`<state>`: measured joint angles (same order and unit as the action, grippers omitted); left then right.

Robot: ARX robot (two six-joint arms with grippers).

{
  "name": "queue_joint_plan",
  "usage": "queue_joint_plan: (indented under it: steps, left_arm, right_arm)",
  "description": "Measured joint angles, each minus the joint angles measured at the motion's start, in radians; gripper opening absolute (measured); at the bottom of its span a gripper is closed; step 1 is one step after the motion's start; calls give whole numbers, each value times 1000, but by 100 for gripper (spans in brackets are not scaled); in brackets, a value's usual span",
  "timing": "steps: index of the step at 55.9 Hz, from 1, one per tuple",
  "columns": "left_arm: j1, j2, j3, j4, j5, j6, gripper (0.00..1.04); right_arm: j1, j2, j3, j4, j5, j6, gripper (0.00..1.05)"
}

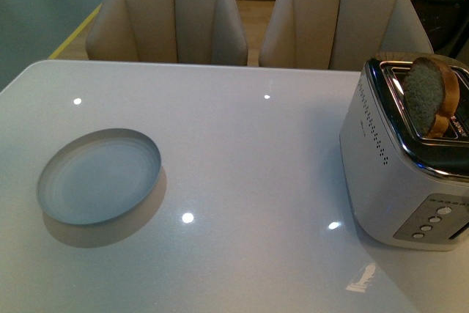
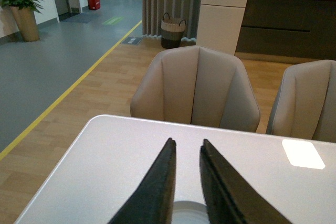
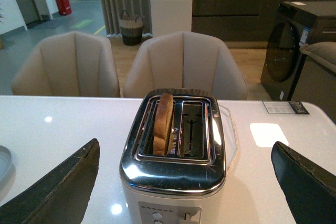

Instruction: Left arm holds plate, right arm toasts bread

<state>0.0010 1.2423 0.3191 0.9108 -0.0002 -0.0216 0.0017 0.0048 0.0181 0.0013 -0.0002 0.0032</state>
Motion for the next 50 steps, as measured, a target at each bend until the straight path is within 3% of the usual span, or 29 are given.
queue_joint_plan:
  steps: [16, 27, 31, 50]
  left_arm:
    - [0, -176, -142, -30, 0, 7, 3]
    - [0, -360, -228, -130, 0, 7, 3]
    - [0, -377, -272, -92, 0, 7, 3]
    - [0, -637, -306, -322, 0, 8, 3]
  right_arm:
    - [0, 0, 0, 0, 0, 0, 96]
    - [0, 0, 0, 0, 0, 0, 96]
    - [0, 0, 0, 0, 0, 0, 96]
    - [0, 0, 0, 0, 0, 0, 96]
